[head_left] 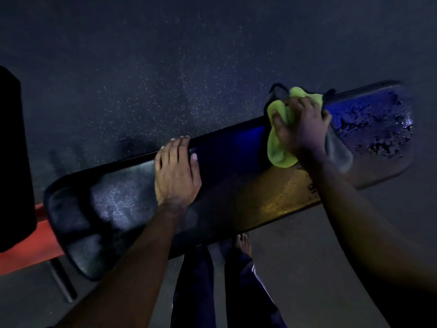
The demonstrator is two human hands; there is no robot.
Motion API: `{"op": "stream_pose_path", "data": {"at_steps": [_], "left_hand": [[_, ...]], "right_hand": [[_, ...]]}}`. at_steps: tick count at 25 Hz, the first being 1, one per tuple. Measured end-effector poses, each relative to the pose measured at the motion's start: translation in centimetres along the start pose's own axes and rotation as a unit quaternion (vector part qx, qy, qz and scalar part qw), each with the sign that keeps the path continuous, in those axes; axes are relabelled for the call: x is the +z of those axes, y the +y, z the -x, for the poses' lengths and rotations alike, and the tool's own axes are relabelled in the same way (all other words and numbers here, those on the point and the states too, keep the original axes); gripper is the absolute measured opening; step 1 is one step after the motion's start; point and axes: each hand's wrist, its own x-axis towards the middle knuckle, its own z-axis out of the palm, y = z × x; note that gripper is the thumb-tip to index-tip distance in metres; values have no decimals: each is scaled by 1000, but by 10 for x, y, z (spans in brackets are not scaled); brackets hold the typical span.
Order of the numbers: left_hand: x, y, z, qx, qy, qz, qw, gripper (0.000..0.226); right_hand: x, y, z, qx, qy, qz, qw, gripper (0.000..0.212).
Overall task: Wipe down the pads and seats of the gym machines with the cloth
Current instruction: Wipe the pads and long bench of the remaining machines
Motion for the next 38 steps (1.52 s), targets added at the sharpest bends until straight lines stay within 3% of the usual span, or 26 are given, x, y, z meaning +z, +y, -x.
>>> {"op": "stream_pose_path", "data": {"at_steps": [4, 6, 8, 11, 19, 23, 26, 28, 30, 32, 36, 38], "left_hand": [[-2, 0, 0, -5, 4, -10, 1000, 48], [-1, 0, 1, -6, 2, -17, 1000, 49], [0, 1, 0, -5, 7, -25, 1000, 49], [1, 1, 0, -2, 20, -29, 999, 48], [-1, 4, -1, -16, 15, -12, 1000, 46], [-4, 19, -7, 5, 7, 97, 995, 44], [3, 65, -30, 90, -43, 128, 987, 40], [14, 99, -58, 114, -67, 96, 987, 38], [23, 117, -75, 118, -88, 29, 989, 41], [29, 119, -77, 113, -83, -9, 990, 43], [27, 119, -74, 112, -75, -24, 991, 41], [29, 119, -76, 109, -76, -34, 991, 40]], "right_hand": [[1, -33, -5, 57, -63, 10, 996, 48], [11, -75, 10, -25, -113, 12, 993, 49], [22, -107, 28, -129, -114, 33, 985, 47], [25, -101, 27, -171, -109, 8, 979, 46], [-6, 35, -4, 28, 4, -27, 999, 51], [9, 12, -4, 129, 41, -36, 990, 49], [20, -3, 19, 54, 40, -41, 997, 51], [18, 8, 30, -24, 19, -44, 999, 52], [13, 30, 30, -51, 16, -45, 998, 54], [9, 54, 31, 8, 34, -50, 998, 54], [8, 79, 53, 233, 79, -120, 962, 60], [12, 60, 55, 263, 67, -103, 957, 64]]}}
